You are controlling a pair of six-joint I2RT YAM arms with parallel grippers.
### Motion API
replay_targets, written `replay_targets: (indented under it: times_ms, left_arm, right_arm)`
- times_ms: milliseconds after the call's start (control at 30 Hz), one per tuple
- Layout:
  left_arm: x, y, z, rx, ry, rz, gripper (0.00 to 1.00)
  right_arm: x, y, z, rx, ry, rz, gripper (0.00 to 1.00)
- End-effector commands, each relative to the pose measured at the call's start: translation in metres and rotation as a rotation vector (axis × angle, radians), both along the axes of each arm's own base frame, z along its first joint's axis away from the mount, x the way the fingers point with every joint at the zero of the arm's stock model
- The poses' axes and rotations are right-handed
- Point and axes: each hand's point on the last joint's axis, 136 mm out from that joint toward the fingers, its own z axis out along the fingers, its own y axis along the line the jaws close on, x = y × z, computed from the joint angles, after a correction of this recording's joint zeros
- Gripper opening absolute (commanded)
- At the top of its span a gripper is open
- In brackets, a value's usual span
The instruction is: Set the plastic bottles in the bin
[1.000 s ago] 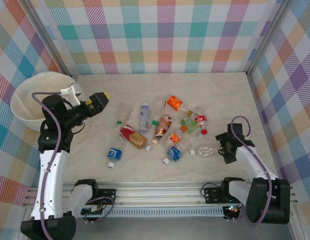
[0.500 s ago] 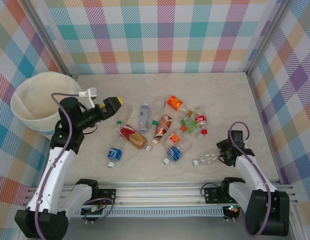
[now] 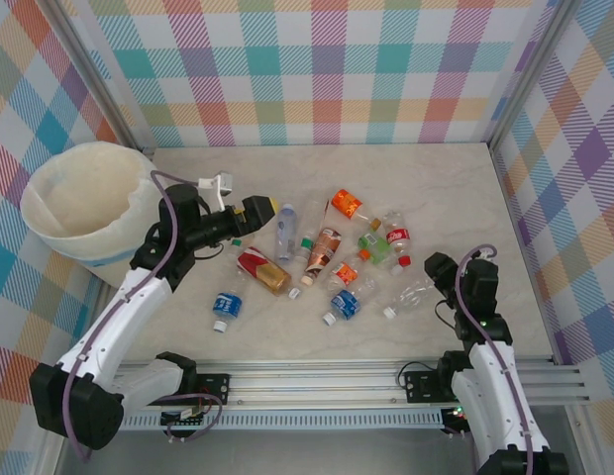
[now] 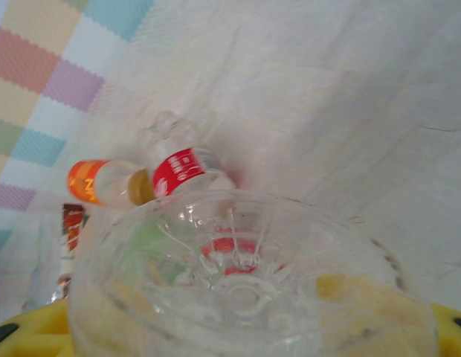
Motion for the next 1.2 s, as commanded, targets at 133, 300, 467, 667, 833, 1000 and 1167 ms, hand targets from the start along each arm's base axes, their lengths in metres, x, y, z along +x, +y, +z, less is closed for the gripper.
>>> replay_targets:
  times_ms: [133,300,467,667,833,1000,1167]
  left_arm:
    - [-0.004,-0.029,0.025,0.01,-0.122,-0.099,1.0]
    - [-0.009,-0.052,0.017,0.028,-0.119,-0.172,1.0]
    - [-0.017,-0.083,0.005,0.041,-0.102,-0.258,1.0]
    - [-0.02,-0.115,-0.024,0.143,-0.095,-0.264,1.0]
    - [-0.027,-0.137,-0.045,0.239,-0.125,-0.278,1.0]
    - [-0.042,-0.158,-0.046,0.204,-0.136,-0.369,1.0]
    - [-0.043,-0.166,-0.047,0.187,-0.135,-0.403,0.96]
  right_arm:
    - [0.019,0.073,0.077,0.062,-0.255,0.421,0.47]
    - [0.027,0.113,0.097,0.061,-0.291,0.573,0.48]
    - [0.036,0.146,0.108,0.088,-0.306,0.634,0.49]
    - [0.05,0.168,0.128,0.14,-0.353,0.613,0.48]
    - [0.065,0.176,0.152,0.192,-0.387,0.558,0.48]
    - [0.062,0.205,0.181,0.187,-0.443,0.664,0.5]
    - [0.056,0.223,0.196,0.184,-0.489,0.721,0.51]
